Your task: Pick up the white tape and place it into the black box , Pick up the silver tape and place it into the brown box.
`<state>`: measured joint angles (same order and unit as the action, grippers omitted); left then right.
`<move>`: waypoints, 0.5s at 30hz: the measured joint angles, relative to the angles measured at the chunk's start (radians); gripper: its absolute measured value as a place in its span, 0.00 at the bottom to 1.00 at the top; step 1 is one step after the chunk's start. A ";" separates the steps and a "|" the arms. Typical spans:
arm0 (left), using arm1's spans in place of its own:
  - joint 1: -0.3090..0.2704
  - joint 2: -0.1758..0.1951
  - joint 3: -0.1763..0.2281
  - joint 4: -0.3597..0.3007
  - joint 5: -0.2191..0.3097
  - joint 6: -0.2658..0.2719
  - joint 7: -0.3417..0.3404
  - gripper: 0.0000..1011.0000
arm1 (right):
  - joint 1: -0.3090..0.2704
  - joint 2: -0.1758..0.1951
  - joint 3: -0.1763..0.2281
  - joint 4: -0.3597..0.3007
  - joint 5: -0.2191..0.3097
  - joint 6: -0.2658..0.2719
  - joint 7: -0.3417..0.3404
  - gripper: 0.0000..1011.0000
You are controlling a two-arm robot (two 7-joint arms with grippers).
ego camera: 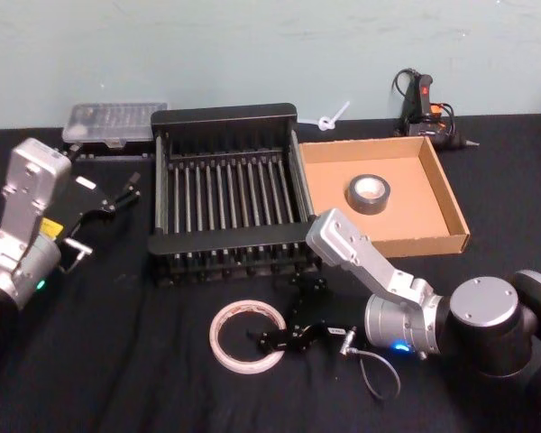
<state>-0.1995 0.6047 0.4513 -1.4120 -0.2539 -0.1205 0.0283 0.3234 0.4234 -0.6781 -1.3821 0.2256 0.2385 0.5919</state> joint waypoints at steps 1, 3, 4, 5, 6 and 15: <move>0.000 0.000 0.000 0.000 0.000 0.000 0.000 0.99 | 0.000 0.000 0.000 0.000 0.000 0.000 0.000 0.96; 0.000 0.000 0.000 0.000 0.000 0.000 0.000 0.99 | 0.000 0.000 0.000 0.000 0.000 0.000 0.000 0.92; 0.000 0.000 0.000 0.000 0.000 0.000 0.000 0.99 | 0.000 0.000 0.000 0.000 0.000 0.000 0.001 0.92; 0.000 0.000 0.000 0.000 0.000 0.000 0.000 0.99 | 0.000 0.000 0.000 0.000 0.001 0.000 0.001 0.88; 0.000 0.000 0.000 0.000 0.000 0.000 0.000 0.99 | 0.000 0.000 0.000 0.000 0.001 -0.001 0.001 0.85; 0.000 0.000 0.000 0.000 0.000 0.000 0.000 0.99 | 0.000 0.000 0.000 0.000 0.002 -0.001 0.002 0.59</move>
<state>-0.1995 0.6047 0.4513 -1.4120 -0.2539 -0.1205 0.0283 0.3236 0.4234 -0.6777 -1.3822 0.2277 0.2376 0.5939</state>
